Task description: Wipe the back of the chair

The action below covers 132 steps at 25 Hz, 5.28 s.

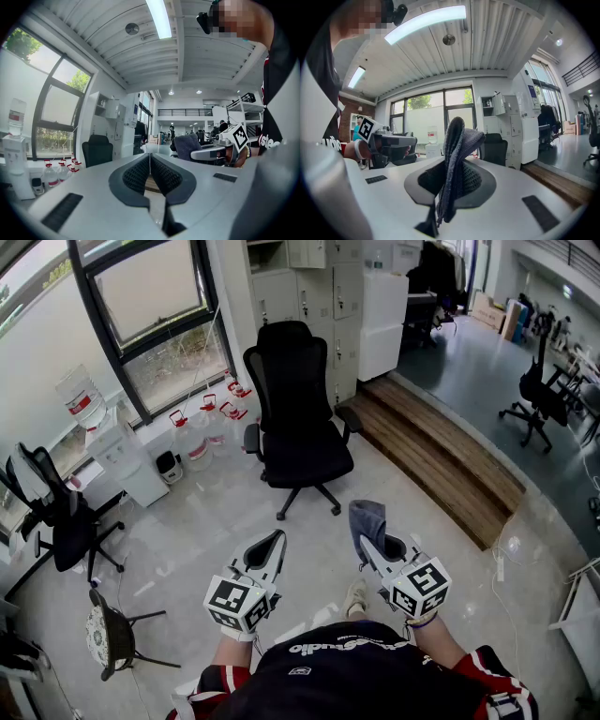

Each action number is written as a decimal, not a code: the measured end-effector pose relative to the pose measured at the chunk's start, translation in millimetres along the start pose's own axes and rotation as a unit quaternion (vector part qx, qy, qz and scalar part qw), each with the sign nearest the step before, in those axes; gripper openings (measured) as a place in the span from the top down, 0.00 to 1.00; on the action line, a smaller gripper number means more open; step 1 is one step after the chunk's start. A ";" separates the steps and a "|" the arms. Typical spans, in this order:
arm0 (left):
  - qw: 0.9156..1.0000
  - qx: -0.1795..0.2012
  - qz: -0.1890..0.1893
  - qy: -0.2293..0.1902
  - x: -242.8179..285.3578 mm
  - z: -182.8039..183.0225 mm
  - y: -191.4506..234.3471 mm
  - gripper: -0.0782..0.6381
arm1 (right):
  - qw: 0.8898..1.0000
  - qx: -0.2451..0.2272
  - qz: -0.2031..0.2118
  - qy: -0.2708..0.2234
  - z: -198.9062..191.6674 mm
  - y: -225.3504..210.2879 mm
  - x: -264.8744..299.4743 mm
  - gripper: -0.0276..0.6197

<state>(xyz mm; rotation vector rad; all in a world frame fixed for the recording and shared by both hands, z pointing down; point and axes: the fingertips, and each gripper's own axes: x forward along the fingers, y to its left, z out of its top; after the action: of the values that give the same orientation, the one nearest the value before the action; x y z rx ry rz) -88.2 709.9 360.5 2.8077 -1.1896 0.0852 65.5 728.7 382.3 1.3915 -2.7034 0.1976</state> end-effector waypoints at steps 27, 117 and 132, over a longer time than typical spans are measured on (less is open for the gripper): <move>1.000 -0.029 -0.010 0.000 23.8 -19.3 9.9 0.85 | 0.999 0.053 0.000 0.002 -13.0 -27.0 18.2 0.86; 0.999 -0.037 -0.019 0.025 705.6 53.8 670.3 0.85 | 0.992 0.106 -0.068 0.010 98.0 -592.7 786.6 0.86; 0.998 -0.054 -0.028 0.022 856.5 47.1 687.2 0.86 | 0.989 0.092 -0.114 0.033 64.4 -761.9 846.9 0.86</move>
<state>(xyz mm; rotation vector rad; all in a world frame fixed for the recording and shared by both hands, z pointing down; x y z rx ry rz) 13.6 -382.3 430.7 2.7289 -1.0723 0.0754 194.1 -399.5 494.4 1.6963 -2.5012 0.4749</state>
